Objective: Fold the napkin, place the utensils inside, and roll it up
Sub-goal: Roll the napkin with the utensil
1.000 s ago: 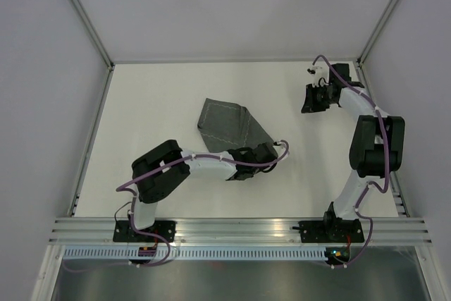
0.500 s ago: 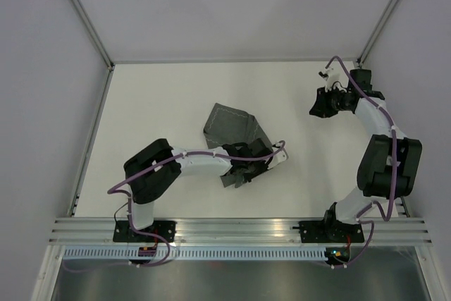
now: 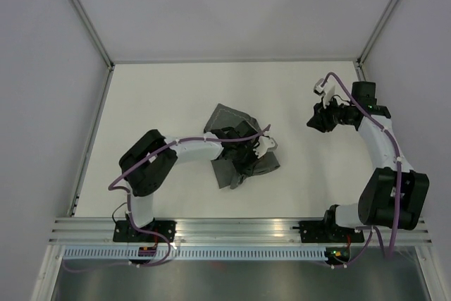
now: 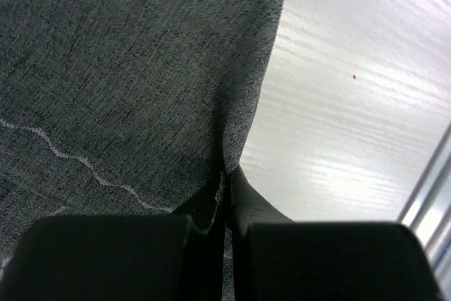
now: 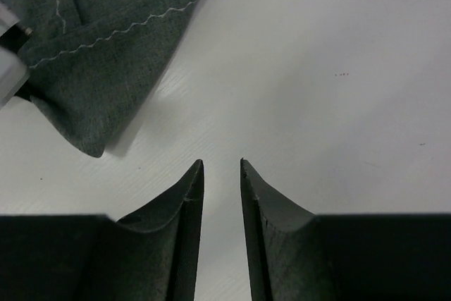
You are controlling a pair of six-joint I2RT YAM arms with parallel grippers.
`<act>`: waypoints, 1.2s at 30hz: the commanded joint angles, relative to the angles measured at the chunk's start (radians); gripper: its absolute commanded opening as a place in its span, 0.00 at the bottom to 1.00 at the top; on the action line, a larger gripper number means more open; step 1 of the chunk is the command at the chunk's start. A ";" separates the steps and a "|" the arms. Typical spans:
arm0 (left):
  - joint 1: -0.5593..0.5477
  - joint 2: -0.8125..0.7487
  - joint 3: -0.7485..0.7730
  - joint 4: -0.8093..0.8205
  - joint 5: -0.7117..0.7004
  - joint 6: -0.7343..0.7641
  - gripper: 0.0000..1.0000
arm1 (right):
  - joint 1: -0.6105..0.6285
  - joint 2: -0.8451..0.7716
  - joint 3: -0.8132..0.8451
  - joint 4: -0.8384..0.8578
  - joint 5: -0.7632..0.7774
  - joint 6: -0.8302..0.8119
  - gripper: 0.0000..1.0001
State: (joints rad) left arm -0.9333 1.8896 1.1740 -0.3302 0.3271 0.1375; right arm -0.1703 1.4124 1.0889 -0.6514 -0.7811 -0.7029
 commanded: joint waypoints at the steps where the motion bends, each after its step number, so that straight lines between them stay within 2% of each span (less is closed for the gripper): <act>1: 0.063 0.029 0.042 -0.085 0.208 -0.018 0.02 | 0.014 -0.084 -0.038 -0.046 -0.122 -0.187 0.34; 6: 0.128 0.087 0.117 -0.136 0.369 -0.024 0.02 | 0.080 -0.182 -0.102 -0.119 -0.129 -0.320 0.38; 10: 0.174 0.147 0.173 -0.178 0.470 -0.026 0.02 | 0.197 -0.266 -0.176 -0.102 -0.099 -0.326 0.41; 18: 0.229 0.229 0.256 -0.228 0.631 -0.036 0.02 | 0.394 -0.329 -0.279 -0.074 -0.029 -0.356 0.50; 24: 0.254 0.269 0.291 -0.268 0.696 -0.029 0.02 | 0.566 -0.359 -0.386 0.102 0.072 -0.290 0.54; 25: 0.257 0.272 0.294 -0.270 0.702 -0.027 0.02 | 0.592 -0.368 -0.421 0.136 0.126 -0.271 0.55; 30: 0.264 0.292 0.286 -0.283 0.714 -0.015 0.02 | 0.776 -0.402 -0.558 0.432 0.310 -0.210 0.67; 36: 0.268 0.310 0.283 -0.287 0.725 -0.010 0.02 | 0.896 -0.325 -0.644 0.637 0.468 -0.193 0.70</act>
State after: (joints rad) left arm -0.6716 2.1849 1.4315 -0.6006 0.9951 0.1226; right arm 0.6910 1.0626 0.4709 -0.2211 -0.4252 -0.9180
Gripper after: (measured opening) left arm 0.029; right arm 0.695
